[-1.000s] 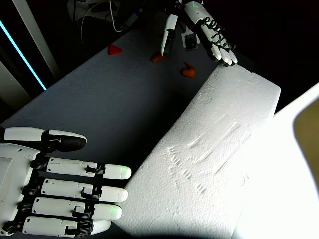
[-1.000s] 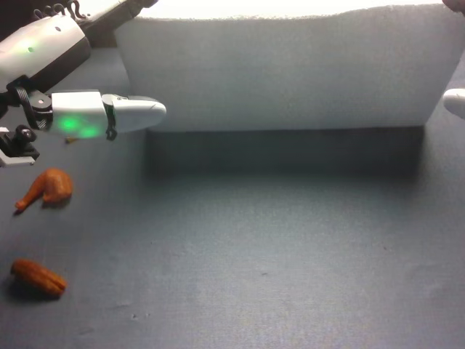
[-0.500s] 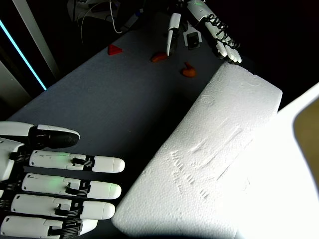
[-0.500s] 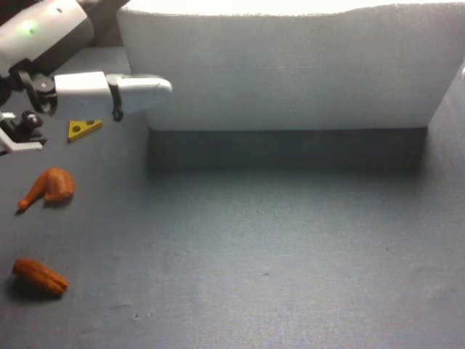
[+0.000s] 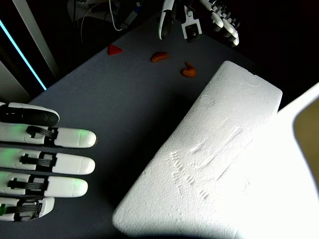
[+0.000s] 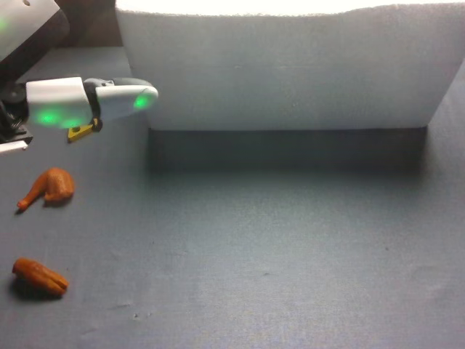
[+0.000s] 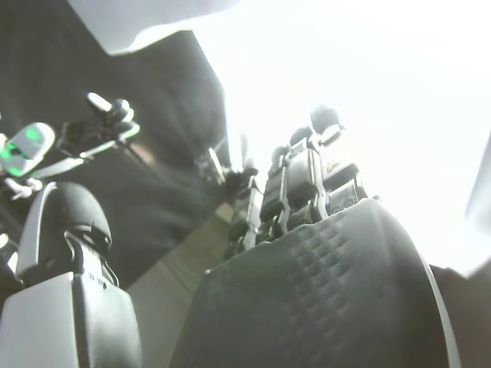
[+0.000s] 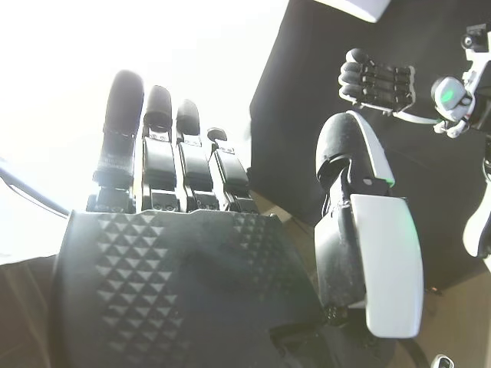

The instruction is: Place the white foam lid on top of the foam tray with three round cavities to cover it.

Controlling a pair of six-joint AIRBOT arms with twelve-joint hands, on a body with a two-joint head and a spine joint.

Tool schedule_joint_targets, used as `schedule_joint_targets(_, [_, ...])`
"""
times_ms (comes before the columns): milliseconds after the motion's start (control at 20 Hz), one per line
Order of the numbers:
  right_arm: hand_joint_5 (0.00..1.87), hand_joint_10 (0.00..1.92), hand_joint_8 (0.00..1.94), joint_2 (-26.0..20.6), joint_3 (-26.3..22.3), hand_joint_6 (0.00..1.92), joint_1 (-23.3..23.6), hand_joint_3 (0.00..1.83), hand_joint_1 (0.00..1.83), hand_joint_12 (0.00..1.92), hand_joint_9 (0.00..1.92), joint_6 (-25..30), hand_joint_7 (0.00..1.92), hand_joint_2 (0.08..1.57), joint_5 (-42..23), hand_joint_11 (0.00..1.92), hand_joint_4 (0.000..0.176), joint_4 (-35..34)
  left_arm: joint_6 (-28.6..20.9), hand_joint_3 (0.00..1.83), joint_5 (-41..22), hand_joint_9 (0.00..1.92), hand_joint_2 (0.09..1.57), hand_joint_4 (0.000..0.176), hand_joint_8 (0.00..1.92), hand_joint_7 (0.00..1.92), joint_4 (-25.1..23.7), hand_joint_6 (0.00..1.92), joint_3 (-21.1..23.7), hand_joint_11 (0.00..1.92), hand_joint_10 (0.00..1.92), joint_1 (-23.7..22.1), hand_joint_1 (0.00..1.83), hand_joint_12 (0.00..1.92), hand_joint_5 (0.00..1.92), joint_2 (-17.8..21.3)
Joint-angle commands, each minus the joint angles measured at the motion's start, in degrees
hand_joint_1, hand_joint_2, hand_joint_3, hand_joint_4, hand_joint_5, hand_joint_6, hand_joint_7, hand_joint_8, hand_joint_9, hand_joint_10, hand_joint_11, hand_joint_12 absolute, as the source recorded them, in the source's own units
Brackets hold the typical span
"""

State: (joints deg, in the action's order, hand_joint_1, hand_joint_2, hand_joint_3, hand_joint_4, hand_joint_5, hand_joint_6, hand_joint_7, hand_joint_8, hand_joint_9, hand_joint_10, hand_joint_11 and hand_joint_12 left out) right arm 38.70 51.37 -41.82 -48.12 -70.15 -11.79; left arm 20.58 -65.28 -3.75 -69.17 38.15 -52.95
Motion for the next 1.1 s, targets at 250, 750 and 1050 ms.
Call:
schedule_joint_targets(250, [0.04,0.25,0.01,-2.25,-2.15,0.05,-2.67,0.00,0.40,1.16,0.02,2.12,0.09,1.18,-7.17,0.00,0.033,3.11,-0.24,0.00,-9.48,0.00,1.09,0.074,0.00,0.00,0.10,0.00,2.51,0.00,0.00,2.12,0.53,0.01,0.00,2.56])
schedule_joint_targets(750, [0.05,0.05,0.00,-1.98,-3.24,0.02,-7.19,0.00,0.47,0.46,0.02,6.82,0.00,1.30,-3.89,0.00,0.000,6.66,-5.13,0.02,-5.24,0.00,1.19,0.000,0.00,0.00,-7.16,0.00,4.47,0.02,0.00,2.90,0.43,0.01,0.00,2.57])
schedule_joint_targets(1050, [0.00,0.00,0.00,-0.99,-2.75,0.00,-7.19,0.00,0.33,0.00,0.00,9.09,0.00,1.21,-1.40,0.00,0.000,8.64,-8.80,0.00,-1.41,0.00,1.19,0.033,0.00,0.00,-11.20,0.00,3.87,0.04,0.00,2.40,0.43,0.04,0.00,0.79])
